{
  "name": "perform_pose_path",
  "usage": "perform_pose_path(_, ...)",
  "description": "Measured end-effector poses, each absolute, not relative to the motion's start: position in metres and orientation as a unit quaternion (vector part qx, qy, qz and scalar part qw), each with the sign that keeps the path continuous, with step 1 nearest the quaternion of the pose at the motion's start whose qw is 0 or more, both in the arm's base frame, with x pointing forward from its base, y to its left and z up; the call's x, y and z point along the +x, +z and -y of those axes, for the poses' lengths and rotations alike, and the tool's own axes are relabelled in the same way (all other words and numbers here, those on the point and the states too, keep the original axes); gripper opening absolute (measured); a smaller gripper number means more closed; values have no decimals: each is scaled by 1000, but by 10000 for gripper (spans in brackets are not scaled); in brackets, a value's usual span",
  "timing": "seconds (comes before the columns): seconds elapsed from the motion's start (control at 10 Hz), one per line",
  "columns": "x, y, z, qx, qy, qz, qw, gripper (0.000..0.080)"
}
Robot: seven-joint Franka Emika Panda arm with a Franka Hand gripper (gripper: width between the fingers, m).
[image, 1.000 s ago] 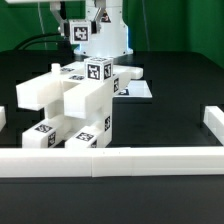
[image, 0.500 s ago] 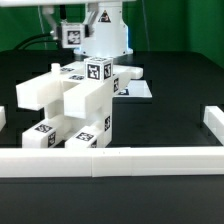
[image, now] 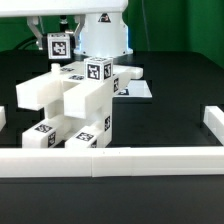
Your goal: Assemble chair
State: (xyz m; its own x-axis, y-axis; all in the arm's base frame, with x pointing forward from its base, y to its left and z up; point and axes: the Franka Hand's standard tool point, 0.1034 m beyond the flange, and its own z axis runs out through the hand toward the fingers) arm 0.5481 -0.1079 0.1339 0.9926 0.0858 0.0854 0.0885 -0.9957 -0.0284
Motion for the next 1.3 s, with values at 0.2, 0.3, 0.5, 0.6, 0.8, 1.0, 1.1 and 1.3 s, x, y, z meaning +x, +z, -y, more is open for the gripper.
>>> perform_pose_path(0.2, 548, 125, 112, -998, -38, 41, 9, 281)
perform_pose_path(0.3, 552, 124, 113, -998, -40, 42, 6, 281)
perform_pose_path(0.5, 551, 119, 114, -998, -38, 42, 2, 281)
perform_pose_path(0.6, 551, 119, 114, -998, -38, 42, 2, 281)
perform_pose_path(0.8, 551, 117, 115, -998, -39, 42, 0, 281)
perform_pose_path(1.0, 554, 116, 122, -997, -52, 56, -14, 281)
perform_pose_path(1.1, 554, 116, 127, -996, -63, 65, -24, 281)
perform_pose_path(1.3, 554, 116, 127, -996, -63, 61, -24, 281)
